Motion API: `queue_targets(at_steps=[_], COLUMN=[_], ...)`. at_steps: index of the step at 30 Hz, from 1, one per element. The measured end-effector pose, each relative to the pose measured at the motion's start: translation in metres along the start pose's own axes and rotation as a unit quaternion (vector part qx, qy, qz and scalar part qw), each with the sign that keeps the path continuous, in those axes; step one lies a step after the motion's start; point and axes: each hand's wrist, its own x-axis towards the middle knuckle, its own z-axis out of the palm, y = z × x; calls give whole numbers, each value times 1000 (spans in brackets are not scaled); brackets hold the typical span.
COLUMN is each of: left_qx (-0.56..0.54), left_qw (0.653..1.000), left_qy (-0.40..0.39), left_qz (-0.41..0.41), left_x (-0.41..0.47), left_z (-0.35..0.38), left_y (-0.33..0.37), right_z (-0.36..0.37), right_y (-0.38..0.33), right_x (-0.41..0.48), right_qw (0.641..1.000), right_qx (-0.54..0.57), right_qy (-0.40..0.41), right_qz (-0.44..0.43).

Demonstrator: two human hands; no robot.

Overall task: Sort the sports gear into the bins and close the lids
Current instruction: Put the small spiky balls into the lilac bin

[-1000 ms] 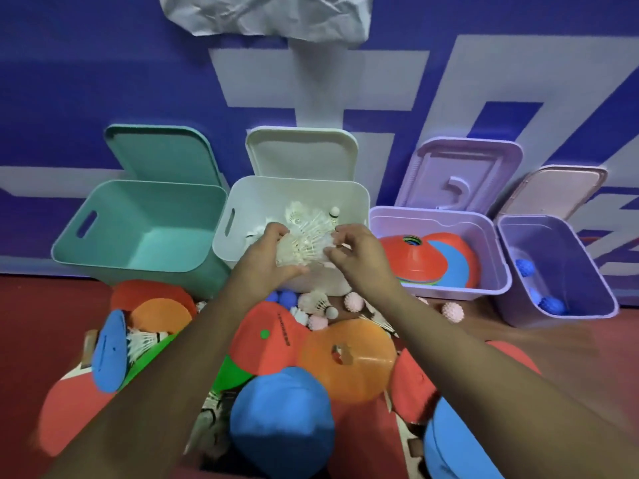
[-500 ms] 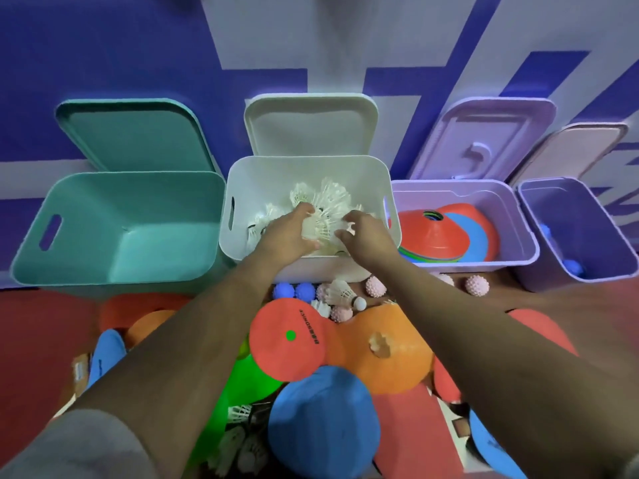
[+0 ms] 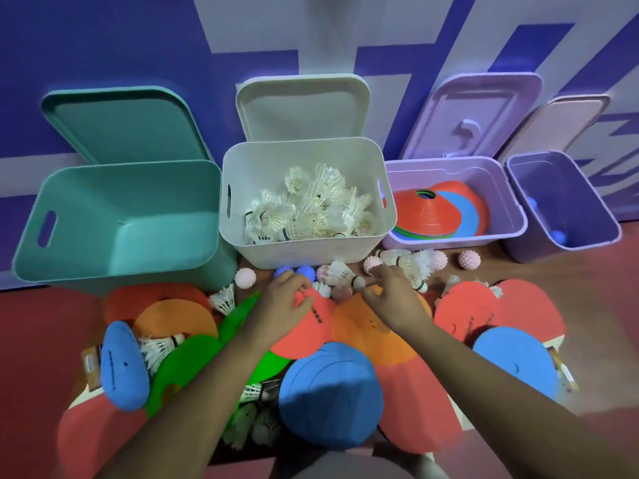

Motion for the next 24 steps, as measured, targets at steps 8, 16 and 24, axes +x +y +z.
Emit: queue_targets(at_steps=[8,16,24], left_qx=[135,-265,-458], left_qw=[985,926,856], left_qy=[-84,-71,8], left_qz=[-66,-259,-239], left_x=[8,28,53], left_z=[37,49,78], left_y=[-19,19,64], right_z=[36,3,-28], right_y=[3,4,58], right_x=[22,-5,13], right_qw=[996,987,982], right_qx=[-67,151,138], right_qy=[-64,-34,70], right_qz=[4,36,108])
